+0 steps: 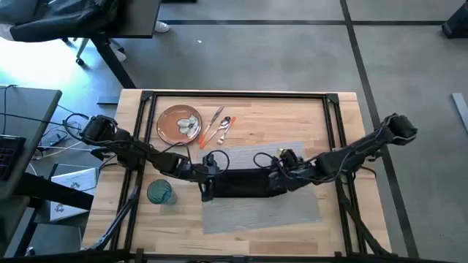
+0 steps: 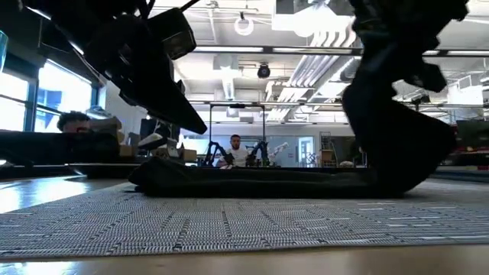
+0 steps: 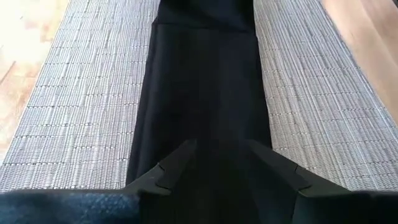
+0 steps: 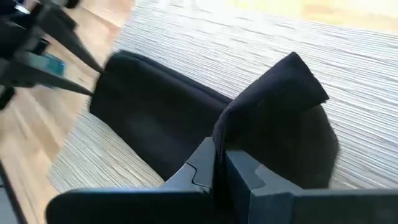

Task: Set table place
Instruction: Fold the black napkin

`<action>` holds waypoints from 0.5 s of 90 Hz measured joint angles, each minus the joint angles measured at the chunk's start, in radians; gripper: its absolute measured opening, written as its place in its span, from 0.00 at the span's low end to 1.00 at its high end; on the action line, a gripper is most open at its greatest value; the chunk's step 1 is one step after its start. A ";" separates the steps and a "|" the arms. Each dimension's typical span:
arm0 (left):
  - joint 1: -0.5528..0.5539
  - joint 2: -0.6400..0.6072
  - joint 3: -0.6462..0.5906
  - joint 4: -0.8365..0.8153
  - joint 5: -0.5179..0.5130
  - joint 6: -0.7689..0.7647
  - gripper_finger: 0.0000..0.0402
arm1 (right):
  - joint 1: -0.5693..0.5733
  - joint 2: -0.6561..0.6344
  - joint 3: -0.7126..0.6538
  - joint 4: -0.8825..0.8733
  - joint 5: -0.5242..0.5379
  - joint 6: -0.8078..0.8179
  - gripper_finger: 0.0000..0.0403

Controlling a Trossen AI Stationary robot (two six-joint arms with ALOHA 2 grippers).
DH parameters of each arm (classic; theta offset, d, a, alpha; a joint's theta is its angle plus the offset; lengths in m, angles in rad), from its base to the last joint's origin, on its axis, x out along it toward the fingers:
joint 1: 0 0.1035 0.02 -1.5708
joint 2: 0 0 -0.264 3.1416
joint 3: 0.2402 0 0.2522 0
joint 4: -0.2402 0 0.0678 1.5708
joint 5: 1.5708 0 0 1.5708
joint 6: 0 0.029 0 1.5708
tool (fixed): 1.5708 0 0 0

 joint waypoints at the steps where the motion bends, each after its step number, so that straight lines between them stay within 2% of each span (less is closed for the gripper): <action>1: 0.000 0.000 0.000 0.000 0.000 0.000 0.30 | -0.002 0.006 0.000 0.011 -0.002 -0.004 0.00; 25: 0.000 -0.009 0.000 -0.016 0.002 0.008 0.30 | -0.065 0.144 0.000 0.248 -0.027 -0.109 0.00; 45: -0.012 -0.096 0.000 -0.129 0.002 -0.001 0.30 | -0.090 0.215 0.001 0.401 -0.035 -0.159 0.00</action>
